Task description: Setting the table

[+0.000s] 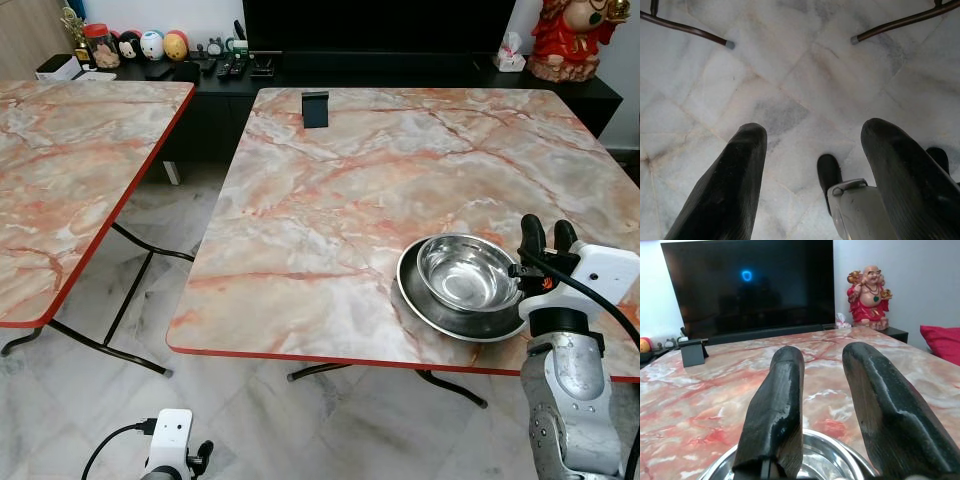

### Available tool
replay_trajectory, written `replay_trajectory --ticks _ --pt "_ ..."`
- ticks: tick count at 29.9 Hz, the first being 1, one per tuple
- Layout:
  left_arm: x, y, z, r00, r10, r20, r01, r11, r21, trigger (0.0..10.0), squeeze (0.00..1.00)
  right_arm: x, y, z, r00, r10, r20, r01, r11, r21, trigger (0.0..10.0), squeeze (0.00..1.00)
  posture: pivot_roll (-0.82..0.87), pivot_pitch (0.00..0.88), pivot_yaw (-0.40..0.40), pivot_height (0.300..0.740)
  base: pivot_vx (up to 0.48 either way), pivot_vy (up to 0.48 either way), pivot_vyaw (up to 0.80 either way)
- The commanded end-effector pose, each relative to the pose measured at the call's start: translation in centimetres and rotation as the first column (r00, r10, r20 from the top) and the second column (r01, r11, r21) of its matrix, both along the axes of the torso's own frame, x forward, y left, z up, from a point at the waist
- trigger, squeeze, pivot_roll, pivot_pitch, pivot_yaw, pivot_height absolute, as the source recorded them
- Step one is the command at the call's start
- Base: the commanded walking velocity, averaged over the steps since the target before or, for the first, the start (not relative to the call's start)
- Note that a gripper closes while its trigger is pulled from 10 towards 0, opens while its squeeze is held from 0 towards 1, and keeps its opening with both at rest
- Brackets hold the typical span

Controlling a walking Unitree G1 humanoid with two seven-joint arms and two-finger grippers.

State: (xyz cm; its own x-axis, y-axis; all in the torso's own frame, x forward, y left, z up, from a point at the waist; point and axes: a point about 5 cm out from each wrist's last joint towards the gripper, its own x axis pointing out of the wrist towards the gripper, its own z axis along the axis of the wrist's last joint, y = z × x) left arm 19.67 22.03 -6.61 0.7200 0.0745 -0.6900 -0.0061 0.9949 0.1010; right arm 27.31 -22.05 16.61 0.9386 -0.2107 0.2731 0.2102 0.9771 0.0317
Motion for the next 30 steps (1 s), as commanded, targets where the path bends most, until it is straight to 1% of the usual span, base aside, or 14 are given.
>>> replay_trajectory --ticks 1,5,12,17,23,30 --pt "-0.54 0.12 -0.26 1.0 0.009 -0.014 -0.009 1.0 -0.004 10.0 0.0 -0.23 0.17 0.13 1.0 0.003 0.011 -0.003 1.0 -0.006 10.0 0.0 0.0 0.044 0.008 0.74 0.0 0.0 0.0" --pt "-0.62 0.08 -0.32 1.0 0.007 -0.016 -0.007 1.0 -0.004 10.0 0.0 -0.27 0.44 -0.02 1.0 0.007 0.006 -0.007 1.0 -0.017 10.0 0.0 0.0 0.032 0.007 0.74 0.0 0.0 0.0" --pt "-0.72 0.19 -0.36 1.0 0.005 -0.024 -0.005 1.0 -0.003 10.0 0.0 -0.22 0.61 -0.34 1.0 0.006 -0.005 -0.006 1.0 -0.024 10.0 0.0 0.0 0.025 0.008 0.74 0.0 0.371 0.0" --pt "-0.67 0.19 -0.34 1.0 0.003 -0.024 -0.004 1.0 -0.003 10.0 0.0 -0.2 0.58 -0.39 1.0 0.008 0.001 -0.008 1.0 -0.007 10.0 0.0 0.0 0.024 0.008 0.74 0.0 0.383 0.0" --pt "-0.56 0.14 -0.31 1.0 0.006 -0.022 -0.006 1.0 -0.004 10.0 0.0 -0.08 0.62 -0.52 1.0 0.013 -0.018 -0.014 0.999 -0.032 10.0 0.0 0.0 0.042 0.004 0.74 0.0 0.48 0.0" --pt "-0.66 0.11 -0.37 1.0 0.013 -0.026 -0.014 1.0 -0.005 10.0 0.0 -0.01 0.83 -0.47 1.0 0.019 -0.017 -0.019 0.999 -0.027 10.0 0.0 0.0 0.051 0.004 0.74 0.0 0.472 0.0"
